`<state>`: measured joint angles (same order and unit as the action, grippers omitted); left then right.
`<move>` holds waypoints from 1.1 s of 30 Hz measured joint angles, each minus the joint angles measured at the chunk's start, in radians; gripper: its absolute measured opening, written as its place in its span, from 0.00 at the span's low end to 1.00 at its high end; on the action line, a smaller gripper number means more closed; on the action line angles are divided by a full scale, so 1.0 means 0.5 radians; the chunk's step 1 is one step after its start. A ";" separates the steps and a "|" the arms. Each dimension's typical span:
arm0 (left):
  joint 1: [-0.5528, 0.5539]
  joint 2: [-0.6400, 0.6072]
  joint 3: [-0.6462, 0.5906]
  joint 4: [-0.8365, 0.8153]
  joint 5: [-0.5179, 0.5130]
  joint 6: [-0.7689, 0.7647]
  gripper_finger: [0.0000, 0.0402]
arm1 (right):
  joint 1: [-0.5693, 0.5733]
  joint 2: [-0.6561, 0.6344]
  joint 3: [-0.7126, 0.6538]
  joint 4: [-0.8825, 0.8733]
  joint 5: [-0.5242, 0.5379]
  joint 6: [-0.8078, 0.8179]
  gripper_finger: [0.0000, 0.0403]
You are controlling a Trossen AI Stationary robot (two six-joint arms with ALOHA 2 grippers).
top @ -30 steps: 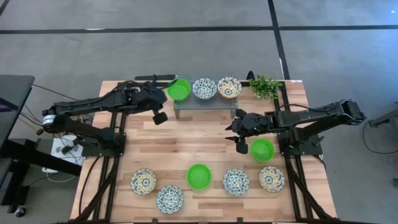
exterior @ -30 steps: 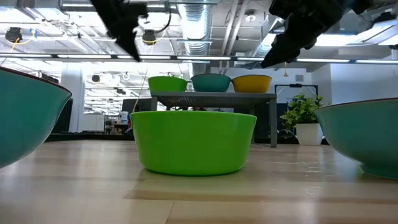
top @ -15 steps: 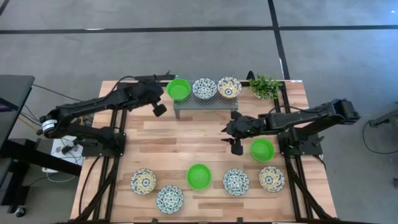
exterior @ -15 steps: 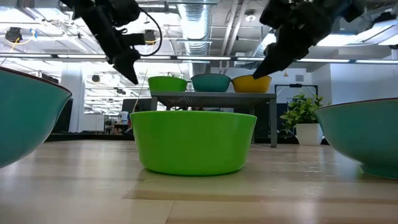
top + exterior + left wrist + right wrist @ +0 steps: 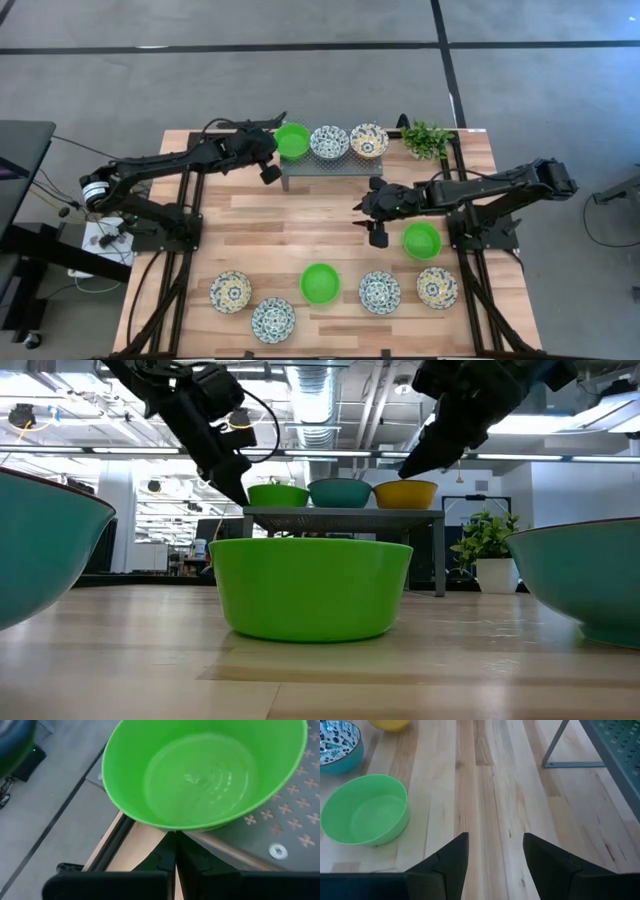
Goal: Pick & Place Mini bowls
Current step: Put the left green bowl on the shelf, then stack the right green bowl on top of the green bowl on the shelf
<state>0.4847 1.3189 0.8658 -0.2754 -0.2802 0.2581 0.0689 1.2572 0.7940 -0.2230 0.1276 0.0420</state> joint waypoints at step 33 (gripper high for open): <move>-1.092 -0.320 0.000 -0.108 0.287 -0.339 0.19 | 0.204 -0.003 0.029 -0.818 0.002 0.880 0.46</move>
<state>-0.0614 1.1591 0.8658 -0.3292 -0.1368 0.0885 0.1711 1.2556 0.8083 -0.6322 0.1287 0.4821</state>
